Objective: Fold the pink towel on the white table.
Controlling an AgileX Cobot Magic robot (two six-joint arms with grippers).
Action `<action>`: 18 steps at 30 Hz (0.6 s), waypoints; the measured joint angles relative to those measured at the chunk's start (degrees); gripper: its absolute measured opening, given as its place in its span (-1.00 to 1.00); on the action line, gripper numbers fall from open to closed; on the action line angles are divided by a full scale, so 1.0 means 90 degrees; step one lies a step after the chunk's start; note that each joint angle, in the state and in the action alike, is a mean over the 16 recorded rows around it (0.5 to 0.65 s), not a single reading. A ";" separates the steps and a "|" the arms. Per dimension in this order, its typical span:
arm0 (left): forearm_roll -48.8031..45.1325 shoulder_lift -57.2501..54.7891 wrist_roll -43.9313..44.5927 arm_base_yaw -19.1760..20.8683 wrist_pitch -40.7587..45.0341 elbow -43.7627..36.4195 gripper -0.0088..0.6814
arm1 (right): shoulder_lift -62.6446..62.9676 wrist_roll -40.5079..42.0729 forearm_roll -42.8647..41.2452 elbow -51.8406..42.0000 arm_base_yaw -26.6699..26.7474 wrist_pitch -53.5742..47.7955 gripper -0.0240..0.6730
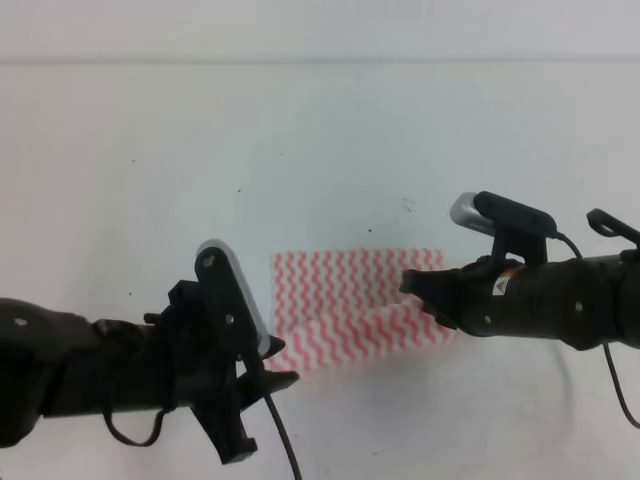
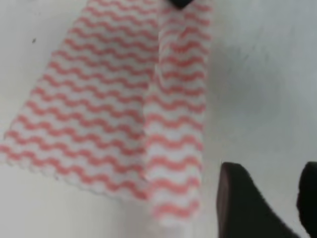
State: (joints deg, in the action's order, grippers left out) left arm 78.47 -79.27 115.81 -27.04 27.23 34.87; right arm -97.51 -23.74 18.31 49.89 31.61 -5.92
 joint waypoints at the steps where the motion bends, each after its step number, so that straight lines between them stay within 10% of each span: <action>1: 0.0004 -0.0043 0.0052 -0.0027 -0.0091 0.0009 -0.31 | 0.0000 0.0004 -0.0001 0.0001 -0.0016 -0.0001 -0.98; 18: 0.0582 -0.0301 0.0903 -0.0100 -0.1290 0.0024 -0.10 | 0.0110 0.0296 0.0003 0.0002 -0.0070 -0.0339 -0.98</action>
State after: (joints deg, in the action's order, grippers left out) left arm 83.70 -81.98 123.94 -27.94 15.62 35.09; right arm -96.52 -21.08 18.33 49.91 30.97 -8.97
